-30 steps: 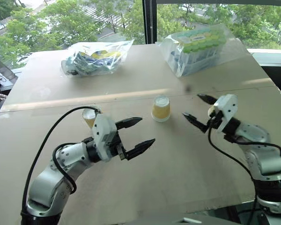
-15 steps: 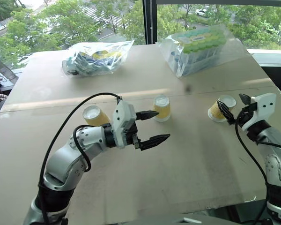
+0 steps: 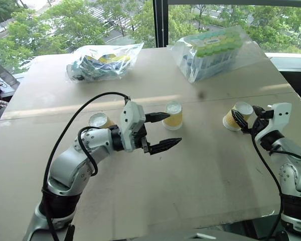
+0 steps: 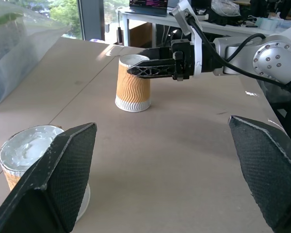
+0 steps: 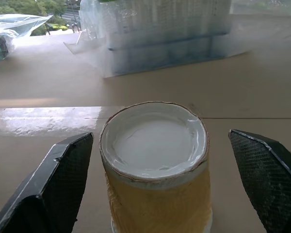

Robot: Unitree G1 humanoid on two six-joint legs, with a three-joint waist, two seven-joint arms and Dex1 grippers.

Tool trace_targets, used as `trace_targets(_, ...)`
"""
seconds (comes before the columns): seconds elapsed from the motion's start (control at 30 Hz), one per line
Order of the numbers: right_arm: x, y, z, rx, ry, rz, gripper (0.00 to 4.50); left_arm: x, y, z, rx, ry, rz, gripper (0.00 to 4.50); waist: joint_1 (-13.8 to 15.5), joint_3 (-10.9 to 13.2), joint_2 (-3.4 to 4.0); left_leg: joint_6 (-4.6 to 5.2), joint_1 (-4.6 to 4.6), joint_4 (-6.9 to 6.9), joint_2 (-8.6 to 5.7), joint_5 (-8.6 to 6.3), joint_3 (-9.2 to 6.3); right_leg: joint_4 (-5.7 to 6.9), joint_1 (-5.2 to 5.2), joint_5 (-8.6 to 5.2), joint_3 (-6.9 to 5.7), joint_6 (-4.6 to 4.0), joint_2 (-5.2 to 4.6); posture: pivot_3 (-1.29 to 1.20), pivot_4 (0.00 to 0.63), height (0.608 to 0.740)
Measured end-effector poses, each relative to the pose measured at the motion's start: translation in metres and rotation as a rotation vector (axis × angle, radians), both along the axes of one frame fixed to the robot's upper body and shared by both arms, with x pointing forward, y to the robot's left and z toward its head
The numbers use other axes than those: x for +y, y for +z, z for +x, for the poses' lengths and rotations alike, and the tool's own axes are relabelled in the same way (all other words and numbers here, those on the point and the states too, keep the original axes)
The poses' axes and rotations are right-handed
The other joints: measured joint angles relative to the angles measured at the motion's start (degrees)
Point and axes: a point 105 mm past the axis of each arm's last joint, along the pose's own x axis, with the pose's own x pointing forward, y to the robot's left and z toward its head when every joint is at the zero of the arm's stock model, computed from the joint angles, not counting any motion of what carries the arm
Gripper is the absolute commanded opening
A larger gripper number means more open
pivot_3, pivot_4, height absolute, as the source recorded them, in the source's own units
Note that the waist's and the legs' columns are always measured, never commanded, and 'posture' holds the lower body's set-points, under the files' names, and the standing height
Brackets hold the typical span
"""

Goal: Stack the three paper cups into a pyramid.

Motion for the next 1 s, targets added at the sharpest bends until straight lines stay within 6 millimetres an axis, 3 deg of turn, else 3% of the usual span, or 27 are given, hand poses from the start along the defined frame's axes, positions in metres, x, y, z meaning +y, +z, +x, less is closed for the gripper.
trace_targets(0.1,-0.001,-0.001,0.000,-0.001,-0.003,0.001,3.57,0.000,0.001,0.001,-0.004,0.003,0.001,4.50,0.0,0.0,0.00,0.00,0.00,0.00,0.00,0.00,0.00,0.01,0.00,0.00,-0.01,0.00,0.00,0.00,0.150,0.740)
trace_targets(0.2,0.000,-0.003,0.001,0.001,-0.002,-0.002,2.18,0.001,0.001,0.002,-0.003,0.009,0.001,4.50,0.0,0.0,0.00,0.00,0.00,0.01,0.00,0.00,0.00,0.01,0.00,0.00,-0.01,0.00,0.00,0.00,0.150,0.740)
trace_targets(0.23,0.001,-0.002,0.001,-0.004,0.000,-0.003,2.07,0.001,0.000,0.003,-0.001,0.011,0.001,4.50,0.0,0.0,0.00,0.00,0.00,0.01,0.00,0.00,0.00,0.01,0.00,0.00,-0.01,0.00,0.00,0.00,0.150,0.740)
trace_targets(0.47,0.009,-0.002,0.003,-0.008,0.029,-0.017,2.07,0.008,-0.004,0.005,0.018,0.055,-0.003,4.50,-0.4,0.0,0.01,0.00,0.01,0.02,0.00,0.00,0.01,0.03,-0.01,0.00,0.02,0.00,0.01,0.00,0.150,0.740)
trace_targets(0.57,0.032,-0.001,0.006,-0.004,0.101,-0.007,2.07,0.020,-0.021,0.002,0.060,0.137,0.007,4.50,-0.9,0.0,0.02,0.00,0.01,0.00,0.01,0.00,0.01,0.03,-0.02,0.00,0.04,0.00,0.02,0.00,0.150,0.740)
trace_targets(0.7,0.084,0.003,0.009,0.010,0.265,0.042,2.07,0.035,-0.048,-0.004,0.087,0.262,0.022,4.50,-0.9,0.0,0.02,0.00,0.01,0.01,0.00,0.00,0.00,0.00,-0.03,0.00,0.00,0.00,0.01,0.00,0.150,0.740)
trace_targets(0.83,0.109,0.001,0.010,0.026,0.339,0.036,2.07,0.041,-0.051,-0.004,0.046,0.324,0.006,4.50,0.5,0.0,0.02,0.00,-0.01,0.03,-0.02,0.00,-0.07,-0.02,-0.02,0.01,-0.04,0.00,-0.03,0.00,0.150,0.740)
trace_targets(1.0,0.126,0.000,0.012,0.033,0.380,0.018,2.07,0.044,-0.053,-0.006,0.030,0.367,-0.020,4.50,0.6,0.0,0.02,0.00,-0.01,0.03,-0.02,0.00,-0.03,0.00,-0.03,0.01,-0.04,0.00,-0.01,0.00,0.150,0.740)
